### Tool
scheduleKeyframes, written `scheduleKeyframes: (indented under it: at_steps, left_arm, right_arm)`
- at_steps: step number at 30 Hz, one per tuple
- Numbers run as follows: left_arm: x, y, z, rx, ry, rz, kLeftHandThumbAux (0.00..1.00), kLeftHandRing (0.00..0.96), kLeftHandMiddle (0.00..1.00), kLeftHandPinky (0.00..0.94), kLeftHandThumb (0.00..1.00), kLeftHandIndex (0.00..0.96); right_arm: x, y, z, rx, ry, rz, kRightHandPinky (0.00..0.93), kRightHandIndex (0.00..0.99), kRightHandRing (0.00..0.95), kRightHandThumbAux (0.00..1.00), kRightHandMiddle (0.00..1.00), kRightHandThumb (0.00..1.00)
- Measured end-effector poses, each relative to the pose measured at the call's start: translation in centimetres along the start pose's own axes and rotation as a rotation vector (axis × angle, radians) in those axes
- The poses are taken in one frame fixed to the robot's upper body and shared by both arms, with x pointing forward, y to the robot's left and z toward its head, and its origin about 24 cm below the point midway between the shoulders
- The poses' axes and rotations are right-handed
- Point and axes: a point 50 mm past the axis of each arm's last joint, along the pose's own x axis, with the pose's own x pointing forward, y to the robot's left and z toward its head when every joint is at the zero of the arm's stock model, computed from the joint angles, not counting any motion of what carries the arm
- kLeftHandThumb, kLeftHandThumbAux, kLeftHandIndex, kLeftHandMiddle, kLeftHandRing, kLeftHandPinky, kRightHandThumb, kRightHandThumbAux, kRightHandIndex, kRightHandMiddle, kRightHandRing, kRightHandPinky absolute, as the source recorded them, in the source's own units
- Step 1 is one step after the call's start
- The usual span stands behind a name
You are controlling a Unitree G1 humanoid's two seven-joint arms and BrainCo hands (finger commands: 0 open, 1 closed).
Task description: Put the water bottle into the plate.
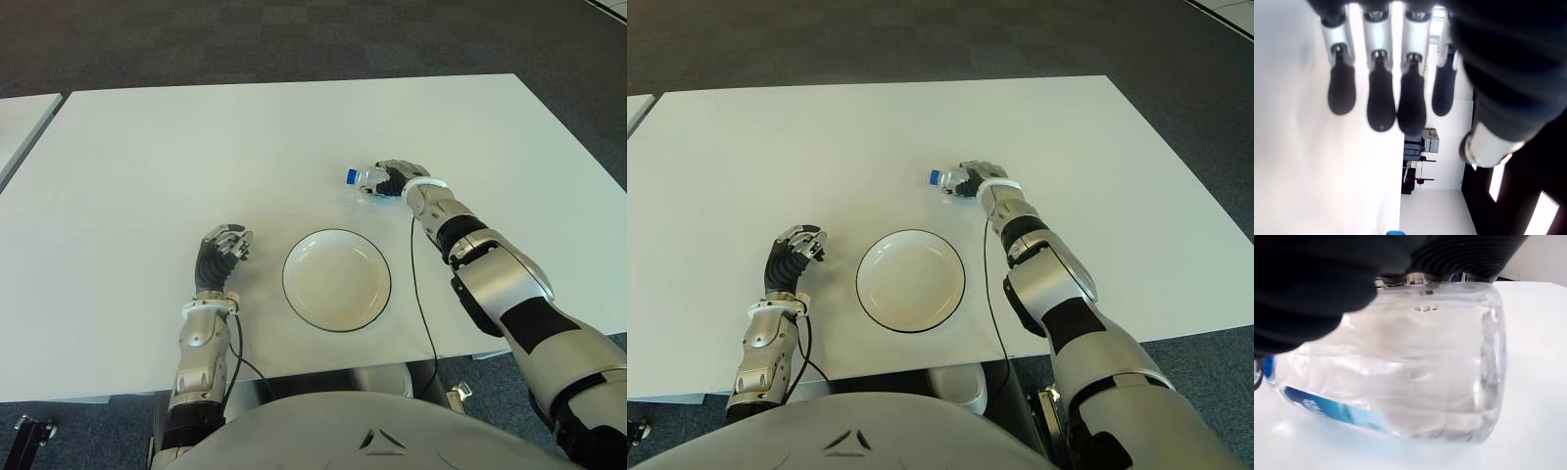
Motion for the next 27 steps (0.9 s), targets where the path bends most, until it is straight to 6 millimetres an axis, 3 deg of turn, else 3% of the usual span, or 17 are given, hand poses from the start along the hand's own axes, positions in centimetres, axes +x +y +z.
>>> scheduleKeyframes:
  at_steps: [15,27]
  left_arm:
    - [-0.2,0.3,0.1,-0.002,0.0,0.012,0.712,0.643,0.664,0.625,0.706,0.435]
    - [-0.5,0.5,0.0,0.001,0.001,0.018,0.713,0.653,0.674,0.635,0.706,0.435]
  right_arm:
    - [-0.2,1.1,-0.9,0.014,0.041,0.11,0.007,0.0,0.0,0.312,0.0,0.557]
    - [-0.3,1.5,-1.5,0.056,0.057,0.154,0.043,0.0,0.0,0.479,0.0,0.535]
